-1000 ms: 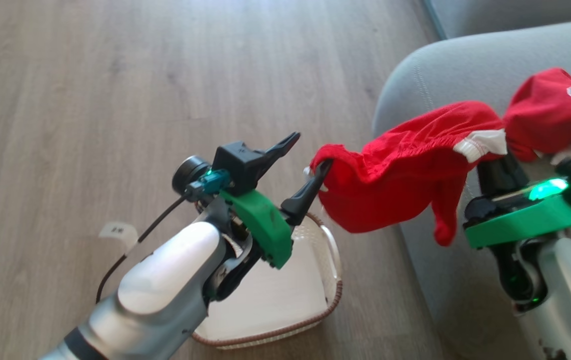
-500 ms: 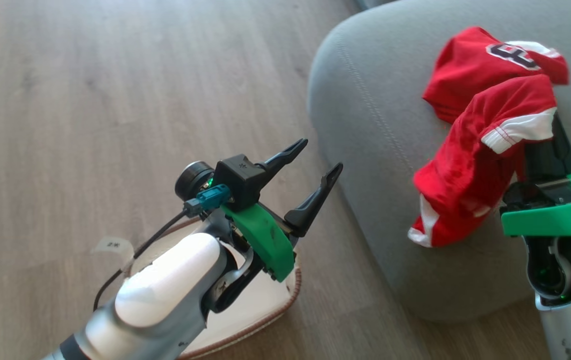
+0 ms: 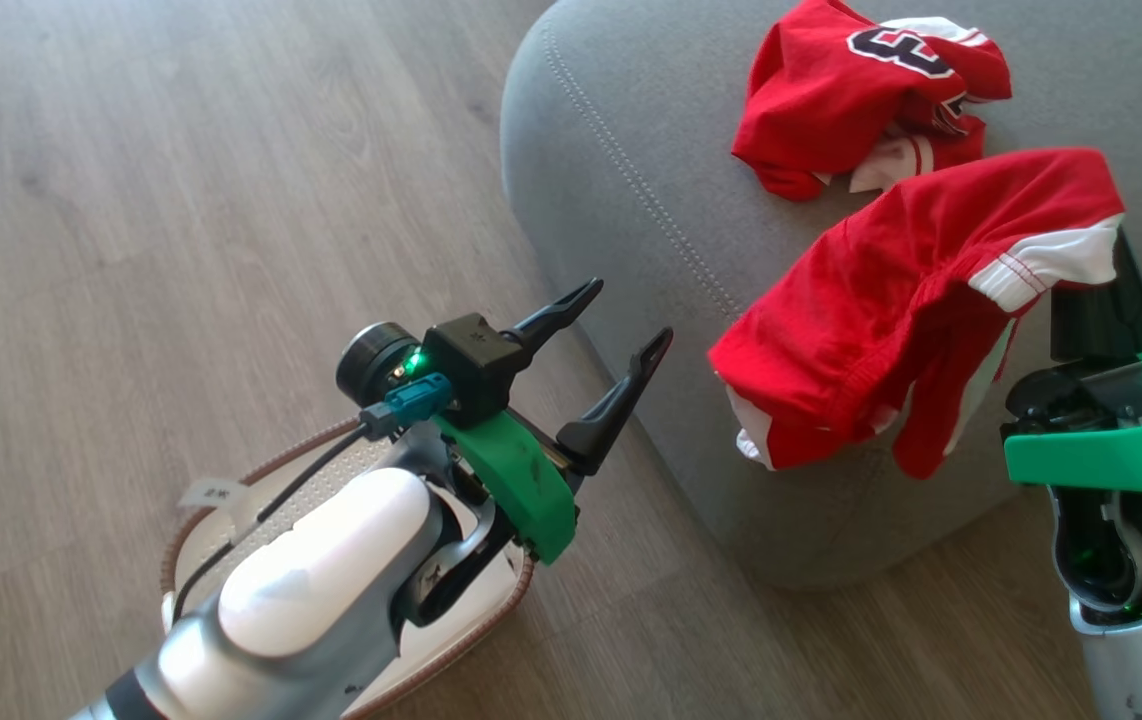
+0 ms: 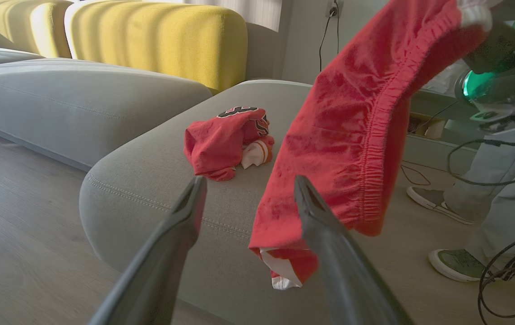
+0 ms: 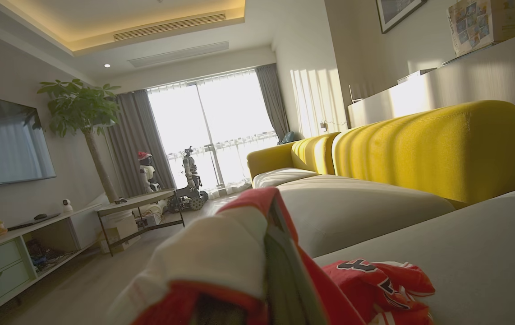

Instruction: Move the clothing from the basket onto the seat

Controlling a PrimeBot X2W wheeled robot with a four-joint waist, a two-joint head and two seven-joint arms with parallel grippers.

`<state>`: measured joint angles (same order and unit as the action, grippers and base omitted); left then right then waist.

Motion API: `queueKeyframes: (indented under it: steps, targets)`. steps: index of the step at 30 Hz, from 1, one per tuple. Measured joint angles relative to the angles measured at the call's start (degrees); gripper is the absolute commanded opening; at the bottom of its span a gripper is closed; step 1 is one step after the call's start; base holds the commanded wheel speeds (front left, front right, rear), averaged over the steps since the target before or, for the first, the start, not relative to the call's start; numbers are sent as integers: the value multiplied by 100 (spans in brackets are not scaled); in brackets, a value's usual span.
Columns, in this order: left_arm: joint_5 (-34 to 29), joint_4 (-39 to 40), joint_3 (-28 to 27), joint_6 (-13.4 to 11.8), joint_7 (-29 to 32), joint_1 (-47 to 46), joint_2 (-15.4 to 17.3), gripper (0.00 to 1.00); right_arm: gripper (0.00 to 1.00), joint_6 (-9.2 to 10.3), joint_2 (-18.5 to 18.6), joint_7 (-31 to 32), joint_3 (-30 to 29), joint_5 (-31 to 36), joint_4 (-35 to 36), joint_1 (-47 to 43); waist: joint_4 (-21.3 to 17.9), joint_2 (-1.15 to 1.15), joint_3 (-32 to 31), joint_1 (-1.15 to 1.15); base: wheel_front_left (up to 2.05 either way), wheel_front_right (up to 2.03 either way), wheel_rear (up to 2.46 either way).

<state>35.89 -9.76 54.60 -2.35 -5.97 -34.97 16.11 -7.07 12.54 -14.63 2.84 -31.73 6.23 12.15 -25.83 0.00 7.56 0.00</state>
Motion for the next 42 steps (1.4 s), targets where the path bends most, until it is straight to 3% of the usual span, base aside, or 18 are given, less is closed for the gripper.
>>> queueKeyframes:
  steps: [12,17,30,31,34,35,42]
  targets:
    - [-1,-33,11,1,-16,-9,21,100,0,0,-60,0,-43,-1,249,-10,-214,0,126,0,0,0,0]
    - [-1,-59,30,5,-16,-30,20,100,0,0,134,2,86,-70,242,91,-177,0,205,0,0,0,0]
    - [-51,8,100,41,175,-421,16,100,0,-1,1631,456,260,-782,-636,2170,94,0,771,0,0,0,0]
    - [-91,20,148,85,244,-506,21,100,0,-1,1915,474,154,-902,-868,2483,161,0,913,0,0,0,0]
    - [-130,35,192,89,298,-603,30,100,0,-1,2218,549,70,-985,-1155,2828,233,0,1067,0,0,0,0]
    - [-146,51,208,92,345,-711,35,100,0,-1,2488,561,7,-1039,-1472,3132,310,0,1220,0,0,0,0]
    - [-215,155,213,132,498,-971,41,100,0,-1,2941,565,-178,-1013,-2579,3674,570,0,1683,0,0,0,0]
